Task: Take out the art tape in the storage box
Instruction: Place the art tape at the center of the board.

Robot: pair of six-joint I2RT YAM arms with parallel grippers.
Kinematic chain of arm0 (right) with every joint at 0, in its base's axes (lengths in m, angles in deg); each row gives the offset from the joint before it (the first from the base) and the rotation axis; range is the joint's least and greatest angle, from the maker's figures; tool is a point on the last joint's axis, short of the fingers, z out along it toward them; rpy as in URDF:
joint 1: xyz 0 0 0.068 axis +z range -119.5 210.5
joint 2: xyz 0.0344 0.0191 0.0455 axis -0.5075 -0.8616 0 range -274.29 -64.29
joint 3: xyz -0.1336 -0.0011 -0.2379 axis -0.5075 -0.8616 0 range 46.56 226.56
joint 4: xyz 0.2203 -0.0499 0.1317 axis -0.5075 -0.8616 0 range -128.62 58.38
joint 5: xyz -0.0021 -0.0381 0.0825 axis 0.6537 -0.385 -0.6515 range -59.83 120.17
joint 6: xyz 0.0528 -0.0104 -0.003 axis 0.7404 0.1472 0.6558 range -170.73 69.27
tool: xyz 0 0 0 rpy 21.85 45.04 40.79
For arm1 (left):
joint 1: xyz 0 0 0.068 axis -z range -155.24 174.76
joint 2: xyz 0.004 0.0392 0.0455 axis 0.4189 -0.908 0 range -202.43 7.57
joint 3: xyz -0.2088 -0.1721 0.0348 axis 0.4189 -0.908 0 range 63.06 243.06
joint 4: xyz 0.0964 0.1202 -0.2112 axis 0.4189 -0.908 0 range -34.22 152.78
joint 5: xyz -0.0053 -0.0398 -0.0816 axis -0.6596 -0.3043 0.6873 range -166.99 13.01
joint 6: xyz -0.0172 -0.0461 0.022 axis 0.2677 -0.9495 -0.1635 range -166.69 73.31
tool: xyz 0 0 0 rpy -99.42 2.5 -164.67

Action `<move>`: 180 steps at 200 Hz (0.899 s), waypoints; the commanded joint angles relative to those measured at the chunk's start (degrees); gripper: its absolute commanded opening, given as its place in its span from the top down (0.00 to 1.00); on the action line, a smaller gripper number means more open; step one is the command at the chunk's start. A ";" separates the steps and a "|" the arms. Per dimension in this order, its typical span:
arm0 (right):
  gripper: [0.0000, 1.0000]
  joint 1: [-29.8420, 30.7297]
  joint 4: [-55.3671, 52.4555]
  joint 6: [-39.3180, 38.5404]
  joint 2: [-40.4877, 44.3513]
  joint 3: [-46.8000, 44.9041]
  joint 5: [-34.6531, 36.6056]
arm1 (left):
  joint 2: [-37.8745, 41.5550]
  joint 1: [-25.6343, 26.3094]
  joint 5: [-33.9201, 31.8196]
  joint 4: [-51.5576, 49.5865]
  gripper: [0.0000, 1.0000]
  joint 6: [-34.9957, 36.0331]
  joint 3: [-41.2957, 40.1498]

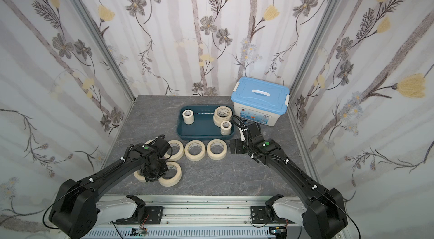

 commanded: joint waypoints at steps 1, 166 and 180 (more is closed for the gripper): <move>0.00 -0.02 0.33 0.03 -0.30 0.46 0.24 | -0.49 -0.02 -1.98 3.92 0.84 -2.61 -1.17; 0.00 -0.04 0.33 -0.22 -0.55 0.40 0.24 | -6.44 -0.11 -7.60 5.48 0.76 -1.06 -0.86; 0.00 -0.05 0.33 -0.17 -0.59 0.47 0.09 | -6.68 -0.11 -7.53 5.36 0.71 -1.07 -0.76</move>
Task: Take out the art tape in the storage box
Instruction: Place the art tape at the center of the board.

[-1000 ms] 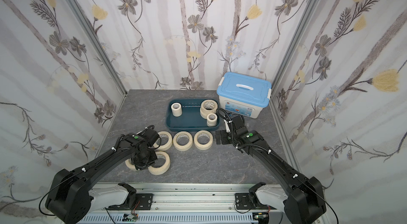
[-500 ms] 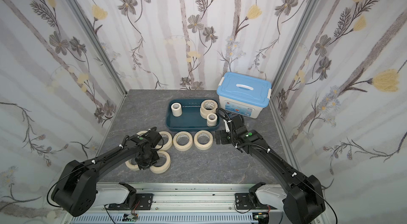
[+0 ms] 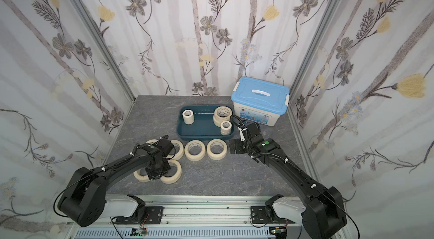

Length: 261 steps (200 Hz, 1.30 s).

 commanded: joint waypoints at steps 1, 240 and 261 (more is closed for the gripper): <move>0.00 -0.01 0.33 0.07 -0.11 0.39 0.03 | -0.42 -0.11 -2.69 -1.04 0.71 -0.20 0.23; 0.03 0.16 -3.41 -4.23 -9.97 15.19 -5.61 | 8.74 -1.26 -5.31 -0.76 0.00 11.15 13.21; 0.04 0.33 -4.21 -4.98 -13.38 18.64 -6.06 | 8.89 -1.64 -5.09 0.36 0.00 13.14 14.11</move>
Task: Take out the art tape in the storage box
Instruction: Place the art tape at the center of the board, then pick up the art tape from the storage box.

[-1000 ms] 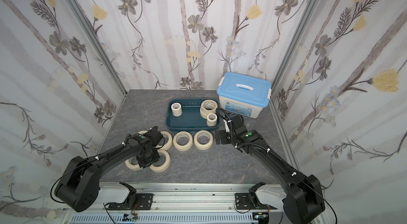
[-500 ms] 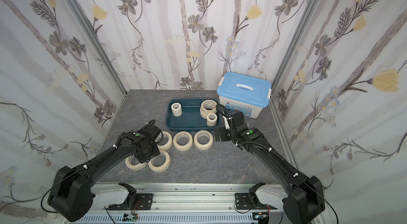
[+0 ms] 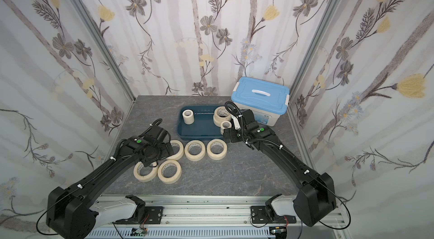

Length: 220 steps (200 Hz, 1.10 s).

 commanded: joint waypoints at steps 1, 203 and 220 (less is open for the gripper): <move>0.04 0.13 -1.62 -1.41 -2.87 3.18 -1.46 | 0.34 -0.33 -0.90 1.72 0.00 3.38 1.13; 0.28 0.15 -9.86 -9.03 -43.32 45.03 4.94 | 9.89 -6.08 4.56 5.36 0.00 15.58 1.81; 0.29 0.14 -10.50 -9.55 -46.85 49.11 4.86 | 10.23 -6.28 4.48 5.28 0.00 15.73 1.55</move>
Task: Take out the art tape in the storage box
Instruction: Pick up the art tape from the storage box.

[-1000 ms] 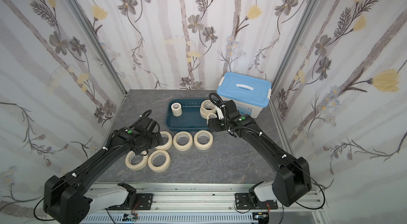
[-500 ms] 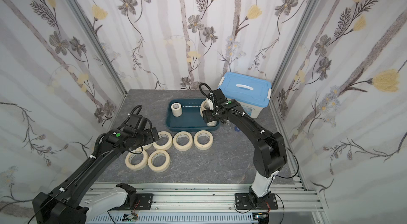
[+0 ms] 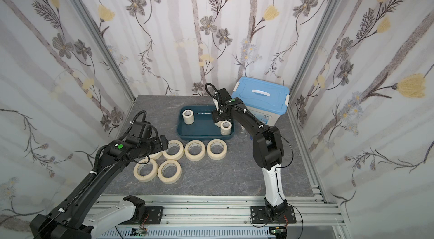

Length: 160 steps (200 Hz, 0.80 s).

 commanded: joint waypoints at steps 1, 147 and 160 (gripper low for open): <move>0.29 0.08 -0.87 -1.56 -3.60 4.44 1.27 | 0.51 -0.18 -0.07 0.58 0.00 1.00 -0.26; 0.50 -0.71 -4.89 -4.44 -17.27 18.13 1.91 | 0.76 -0.59 0.54 0.46 0.00 0.63 -1.39; 0.54 -0.72 -5.15 -4.72 -17.77 18.55 1.65 | 0.24 -0.54 0.81 0.49 0.00 0.54 -1.23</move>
